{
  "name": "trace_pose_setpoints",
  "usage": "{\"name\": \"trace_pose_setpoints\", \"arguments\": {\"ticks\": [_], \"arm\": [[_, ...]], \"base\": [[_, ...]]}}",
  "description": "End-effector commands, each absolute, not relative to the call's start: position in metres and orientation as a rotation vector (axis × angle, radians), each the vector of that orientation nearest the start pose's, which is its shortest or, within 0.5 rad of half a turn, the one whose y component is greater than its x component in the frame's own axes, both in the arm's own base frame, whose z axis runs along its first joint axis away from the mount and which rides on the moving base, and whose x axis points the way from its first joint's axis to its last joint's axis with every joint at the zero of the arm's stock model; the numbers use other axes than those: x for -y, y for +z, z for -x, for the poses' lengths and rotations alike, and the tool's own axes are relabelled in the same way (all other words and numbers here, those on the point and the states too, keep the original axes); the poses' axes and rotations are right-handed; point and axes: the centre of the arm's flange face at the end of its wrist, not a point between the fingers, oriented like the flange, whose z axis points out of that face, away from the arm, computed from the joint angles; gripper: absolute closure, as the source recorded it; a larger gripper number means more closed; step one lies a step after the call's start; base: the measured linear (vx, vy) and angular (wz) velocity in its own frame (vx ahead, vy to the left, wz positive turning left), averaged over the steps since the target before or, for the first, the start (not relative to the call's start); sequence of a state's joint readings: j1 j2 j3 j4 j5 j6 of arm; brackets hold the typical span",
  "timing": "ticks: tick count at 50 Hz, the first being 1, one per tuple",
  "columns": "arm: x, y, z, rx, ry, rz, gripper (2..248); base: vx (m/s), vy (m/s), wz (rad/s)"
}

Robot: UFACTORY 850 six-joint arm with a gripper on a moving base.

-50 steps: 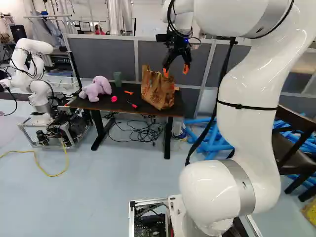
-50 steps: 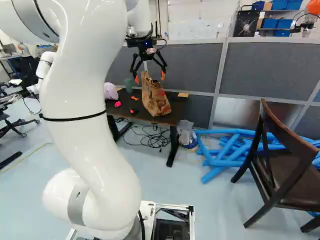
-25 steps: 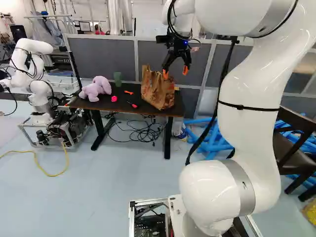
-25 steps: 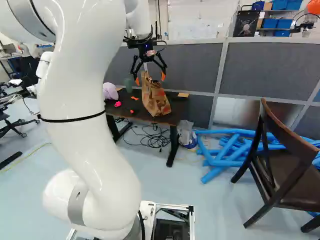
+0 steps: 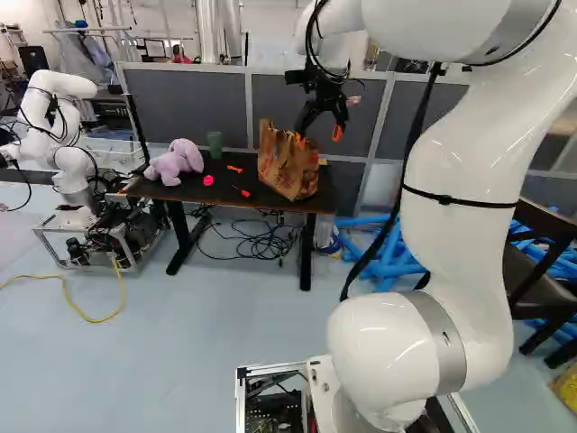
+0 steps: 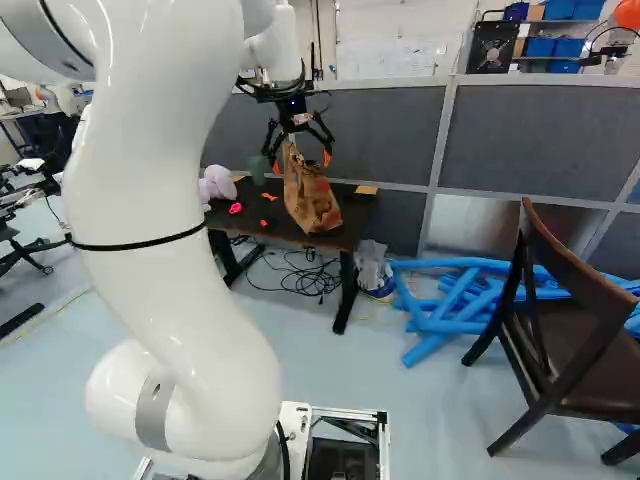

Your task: Pick up the bag on the ground and place it on the table

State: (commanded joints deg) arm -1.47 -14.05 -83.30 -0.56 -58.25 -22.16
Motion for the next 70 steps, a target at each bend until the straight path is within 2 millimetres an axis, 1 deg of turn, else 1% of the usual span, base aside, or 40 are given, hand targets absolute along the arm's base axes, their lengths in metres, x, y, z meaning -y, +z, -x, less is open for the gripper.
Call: {"name": "trace_pose_setpoints", "arguments": {"ticks": [18, 36, 53, 70], "arm": [[0.014, 0.619, -0.553, 0.534, -0.424, 3.127, 3], [0.012, 0.590, -0.538, 0.478, -0.585, 3.121, 3], [0.010, 0.556, -0.516, 0.412, -0.767, 3.097, 3], [0.008, 0.519, -0.487, 0.337, -0.969, 3.051, 3]], "base": [[0.000, 0.000, 0.000], [0.000, 0.000, 0.000], [0.000, 0.000, 0.000], [0.000, 0.000, 0.000]]}}
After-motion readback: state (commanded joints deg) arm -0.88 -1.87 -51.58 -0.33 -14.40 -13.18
